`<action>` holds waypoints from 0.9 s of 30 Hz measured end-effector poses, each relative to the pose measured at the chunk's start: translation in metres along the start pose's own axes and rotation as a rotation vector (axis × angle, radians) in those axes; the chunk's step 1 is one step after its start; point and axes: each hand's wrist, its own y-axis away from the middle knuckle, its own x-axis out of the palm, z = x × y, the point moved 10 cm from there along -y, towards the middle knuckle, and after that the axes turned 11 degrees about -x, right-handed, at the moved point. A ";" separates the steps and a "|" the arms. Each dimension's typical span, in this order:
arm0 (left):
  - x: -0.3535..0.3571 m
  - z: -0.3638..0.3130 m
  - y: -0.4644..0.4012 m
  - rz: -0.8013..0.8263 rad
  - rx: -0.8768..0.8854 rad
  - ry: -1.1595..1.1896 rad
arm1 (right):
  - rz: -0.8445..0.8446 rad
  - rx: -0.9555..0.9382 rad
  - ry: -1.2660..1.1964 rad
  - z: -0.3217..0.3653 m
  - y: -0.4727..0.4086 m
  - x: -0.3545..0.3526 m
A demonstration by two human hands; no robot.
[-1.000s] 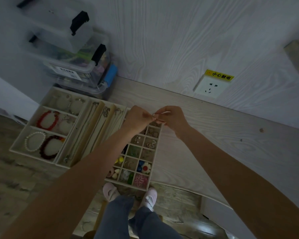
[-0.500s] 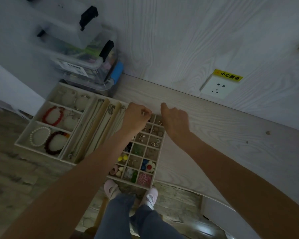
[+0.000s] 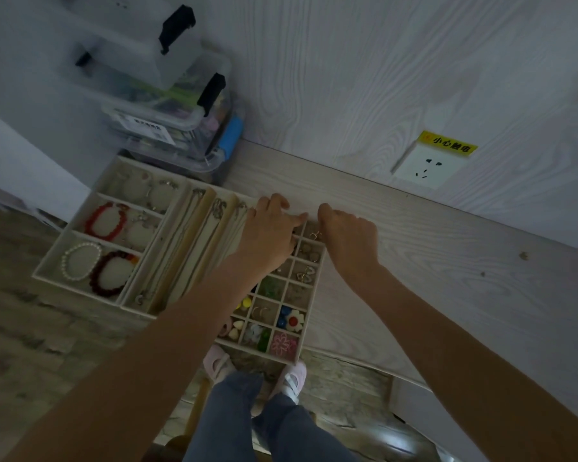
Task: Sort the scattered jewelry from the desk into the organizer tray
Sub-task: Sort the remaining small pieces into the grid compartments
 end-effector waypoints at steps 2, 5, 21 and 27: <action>-0.001 -0.002 0.001 -0.002 0.014 -0.030 | -0.122 0.037 -0.052 -0.009 0.007 -0.009; -0.001 -0.004 0.001 0.011 0.015 -0.044 | -0.165 0.021 -0.134 -0.016 0.016 -0.007; -0.005 -0.010 0.003 0.064 0.035 -0.137 | 0.153 -0.122 -0.017 0.002 0.013 0.018; -0.013 -0.017 0.005 0.026 -0.007 -0.025 | 0.025 -0.019 -0.251 -0.022 0.019 0.003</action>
